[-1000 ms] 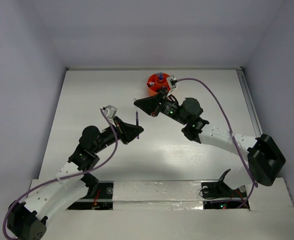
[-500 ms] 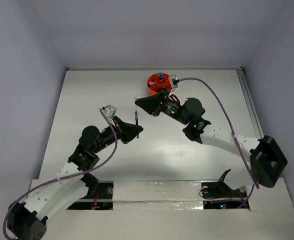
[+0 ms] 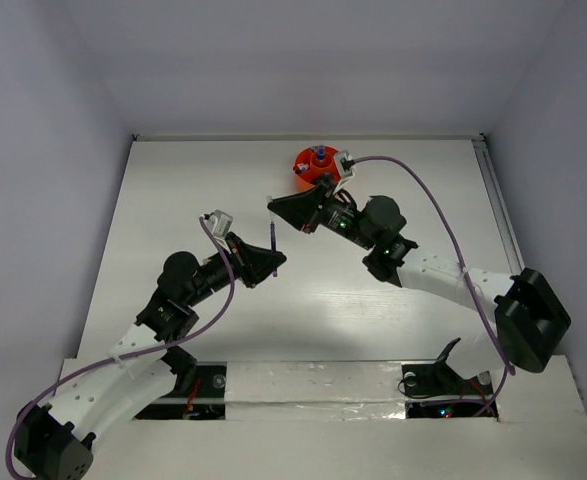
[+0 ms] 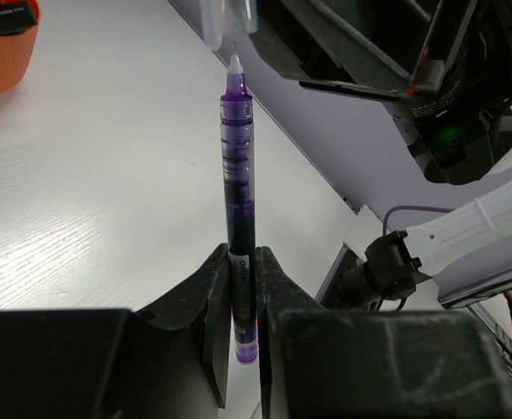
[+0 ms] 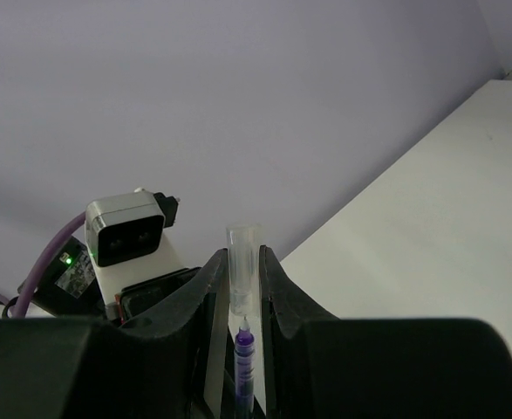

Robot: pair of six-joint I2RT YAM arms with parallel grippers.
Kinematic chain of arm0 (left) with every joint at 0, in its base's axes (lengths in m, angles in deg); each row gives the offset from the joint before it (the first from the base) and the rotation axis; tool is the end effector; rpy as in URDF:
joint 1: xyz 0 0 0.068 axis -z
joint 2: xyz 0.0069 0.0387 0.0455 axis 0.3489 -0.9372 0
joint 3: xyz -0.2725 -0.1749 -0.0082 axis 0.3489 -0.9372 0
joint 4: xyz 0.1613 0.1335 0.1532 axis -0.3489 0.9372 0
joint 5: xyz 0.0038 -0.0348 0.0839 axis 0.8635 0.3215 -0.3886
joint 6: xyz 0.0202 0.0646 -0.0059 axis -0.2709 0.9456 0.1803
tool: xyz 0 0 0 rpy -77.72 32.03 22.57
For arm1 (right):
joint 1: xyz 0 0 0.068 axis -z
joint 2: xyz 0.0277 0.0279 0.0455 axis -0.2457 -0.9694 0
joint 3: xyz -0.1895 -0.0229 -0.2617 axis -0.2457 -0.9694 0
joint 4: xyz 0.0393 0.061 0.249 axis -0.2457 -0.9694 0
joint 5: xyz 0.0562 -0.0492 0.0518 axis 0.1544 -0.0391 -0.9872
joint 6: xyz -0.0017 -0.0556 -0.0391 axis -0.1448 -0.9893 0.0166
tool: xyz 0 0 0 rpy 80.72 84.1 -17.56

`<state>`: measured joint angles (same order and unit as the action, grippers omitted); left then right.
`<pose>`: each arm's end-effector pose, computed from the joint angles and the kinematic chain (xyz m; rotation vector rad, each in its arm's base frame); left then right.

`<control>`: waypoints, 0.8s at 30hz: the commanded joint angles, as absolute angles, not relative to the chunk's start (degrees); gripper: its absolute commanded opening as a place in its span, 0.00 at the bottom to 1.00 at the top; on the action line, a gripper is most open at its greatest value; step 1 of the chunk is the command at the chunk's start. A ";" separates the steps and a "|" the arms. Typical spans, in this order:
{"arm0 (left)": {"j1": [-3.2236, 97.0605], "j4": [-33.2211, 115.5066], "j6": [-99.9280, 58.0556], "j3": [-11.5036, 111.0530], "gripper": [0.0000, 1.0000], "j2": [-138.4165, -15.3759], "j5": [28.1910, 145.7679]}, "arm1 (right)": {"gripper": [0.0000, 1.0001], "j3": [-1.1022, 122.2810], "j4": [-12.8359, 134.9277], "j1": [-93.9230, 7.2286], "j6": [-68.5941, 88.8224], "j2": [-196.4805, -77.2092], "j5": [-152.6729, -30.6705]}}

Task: Sort the stationery into containers
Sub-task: Close the pen cap on the pen.

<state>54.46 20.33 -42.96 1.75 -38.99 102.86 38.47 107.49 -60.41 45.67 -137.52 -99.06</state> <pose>0.1043 -0.0975 0.3291 0.3846 1.4962 -1.2519 0.2236 0.2534 0.4031 -0.2997 1.3952 1.4726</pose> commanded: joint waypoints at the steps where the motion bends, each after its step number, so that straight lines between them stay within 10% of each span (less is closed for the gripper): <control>1: 54.70 16.97 -42.76 3.80 0.00 -38.32 103.77 | 0.00 39.01 111.83 -60.71 45.93 -138.55 -99.06; 24: 54.70 17.23 -43.11 5.29 0.00 -39.37 101.13 | 0.00 37.87 112.27 -60.71 46.10 -137.50 -100.03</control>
